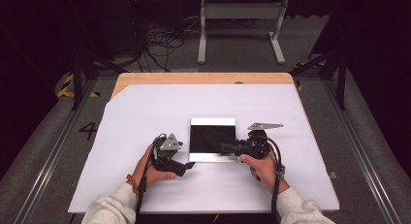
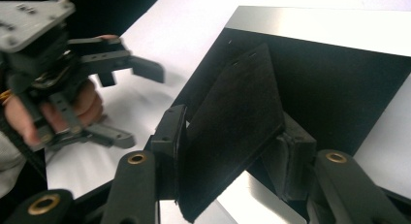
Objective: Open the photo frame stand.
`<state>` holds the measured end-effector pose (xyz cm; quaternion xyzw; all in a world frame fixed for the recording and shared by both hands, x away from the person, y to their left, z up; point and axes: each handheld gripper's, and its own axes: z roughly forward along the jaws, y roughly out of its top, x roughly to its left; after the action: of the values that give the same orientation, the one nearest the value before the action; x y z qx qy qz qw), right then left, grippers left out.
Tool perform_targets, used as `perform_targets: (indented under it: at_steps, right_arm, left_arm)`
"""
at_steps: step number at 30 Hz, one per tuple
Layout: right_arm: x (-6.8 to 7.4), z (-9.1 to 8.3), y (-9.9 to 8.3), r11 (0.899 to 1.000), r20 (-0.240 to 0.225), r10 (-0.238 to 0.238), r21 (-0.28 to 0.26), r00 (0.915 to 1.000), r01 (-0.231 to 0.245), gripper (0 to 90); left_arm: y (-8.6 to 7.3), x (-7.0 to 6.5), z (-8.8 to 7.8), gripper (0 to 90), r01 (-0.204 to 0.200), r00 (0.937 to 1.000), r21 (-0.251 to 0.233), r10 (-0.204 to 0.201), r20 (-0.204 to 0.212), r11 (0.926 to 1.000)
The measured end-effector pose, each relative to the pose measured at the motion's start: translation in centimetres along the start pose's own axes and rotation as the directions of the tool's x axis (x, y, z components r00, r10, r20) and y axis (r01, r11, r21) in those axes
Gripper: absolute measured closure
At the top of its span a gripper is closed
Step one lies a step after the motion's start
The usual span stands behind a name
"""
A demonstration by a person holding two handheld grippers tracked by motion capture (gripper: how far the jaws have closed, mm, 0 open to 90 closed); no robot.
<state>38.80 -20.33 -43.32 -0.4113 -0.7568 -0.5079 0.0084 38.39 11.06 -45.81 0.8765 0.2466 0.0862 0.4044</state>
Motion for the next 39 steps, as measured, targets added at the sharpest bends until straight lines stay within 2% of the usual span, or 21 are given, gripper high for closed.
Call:
perform_targets:
  at_steps: [5,7,13,14,22,23,26,29,34,35,39]
  right_arm:
    - [0.1,-0.2,-0.1,1.000,-0.002,-0.022,0.000,0.9998,0.022,55.2]
    - [0.2,-0.2,-0.1,1.000,-0.003,-0.025,-0.001,0.9997,0.025,55.3]
    - [0.7,-0.4,-0.1,0.997,-0.001,-0.076,-0.004,0.9971,0.076,56.0]
    - [0.8,-0.5,-0.2,0.997,-0.001,-0.076,0.000,0.9971,0.076,56.1]
    - [1.1,-0.7,-0.3,0.992,-0.004,-0.122,-0.007,0.9925,0.122,56.8]
    - [1.2,-0.7,-0.3,0.990,-0.003,-0.140,-0.011,0.9901,0.140,56.8]
    - [1.3,-0.7,-0.4,0.988,-0.002,-0.151,-0.016,0.9886,0.151,56.8]
    - [1.3,-0.8,-0.4,0.988,-0.001,-0.156,-0.014,0.9877,0.156,56.8]
    - [1.4,-0.9,-0.5,0.984,-0.001,-0.179,-0.014,0.9839,0.179,57.0]
    - [1.5,-0.9,-0.5,0.983,-0.001,-0.183,-0.015,0.9832,0.183,57.0]
    - [1.6,-0.9,-0.5,0.979,-0.002,-0.202,-0.015,0.9793,0.202,57.3]
  left_arm:
    - [0.6,0.4,0.8,13.7,0.016,0.9999,0.005,-0.016,0.006,0.9999]
    - [0.7,0.5,0.9,13.7,0.034,0.9992,-0.003,-0.034,0.023,0.9994]
    - [1.2,0.9,1.5,13.6,0.054,0.9983,-0.006,-0.054,0.024,0.9985]
    - [1.2,1.0,1.6,13.6,0.068,0.9973,-0.007,-0.067,0.028,0.9977]
    - [1.5,1.3,2.1,15.9,0.066,0.9973,-0.004,-0.066,0.032,0.9978]
    - [1.6,1.4,2.2,15.9,0.056,0.9980,-0.002,-0.056,0.029,0.9984]
    - [1.7,1.6,2.3,16.3,0.061,0.9972,0.003,-0.061,0.044,0.9981]
    - [2.0,1.7,2.2,17.5,0.067,0.9966,-0.021,-0.066,0.049,0.9975]
    - [2.3,1.9,2.0,21.1,0.059,0.9980,-0.032,-0.058,0.022,0.9977]
    - [2.4,1.9,2.0,21.4,0.071,0.9972,-0.035,-0.070,0.026,0.9969]
    - [2.5,2.1,2.0,23.6,0.074,0.9970,-0.044,-0.073,0.024,0.9963]
